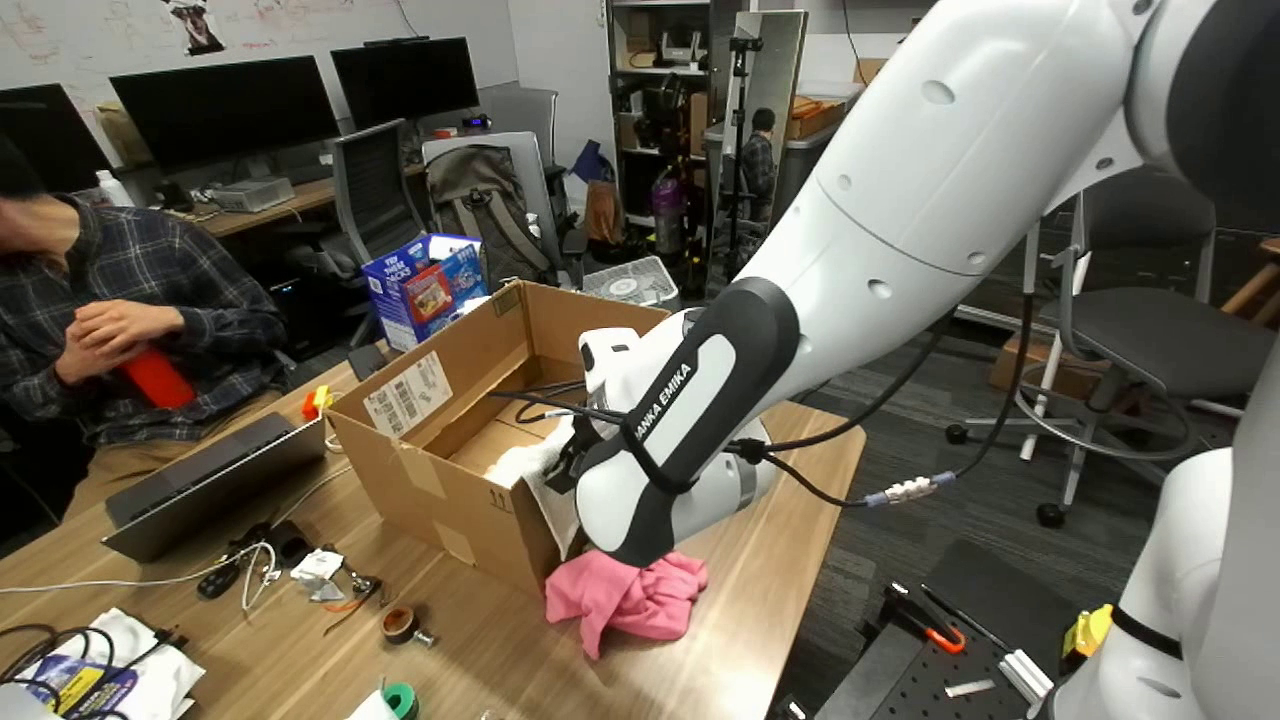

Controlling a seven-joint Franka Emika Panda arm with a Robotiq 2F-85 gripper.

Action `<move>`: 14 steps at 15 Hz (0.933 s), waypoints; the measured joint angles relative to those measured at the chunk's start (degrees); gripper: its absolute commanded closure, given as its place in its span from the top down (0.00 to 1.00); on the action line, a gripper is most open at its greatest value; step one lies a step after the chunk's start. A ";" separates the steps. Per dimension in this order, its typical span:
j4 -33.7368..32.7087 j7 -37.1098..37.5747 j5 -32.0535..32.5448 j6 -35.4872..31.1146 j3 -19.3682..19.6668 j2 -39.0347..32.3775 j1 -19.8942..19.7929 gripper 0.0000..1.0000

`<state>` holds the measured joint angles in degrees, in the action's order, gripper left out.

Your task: Pick up the clothes from the table and put them in the box

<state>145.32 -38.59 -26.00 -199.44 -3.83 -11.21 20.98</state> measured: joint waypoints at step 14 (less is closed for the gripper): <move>-0.06 0.41 -1.40 -0.01 0.51 0.00 0.04 0.01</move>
<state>145.26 -38.17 -27.39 -199.45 -3.32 -11.21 21.02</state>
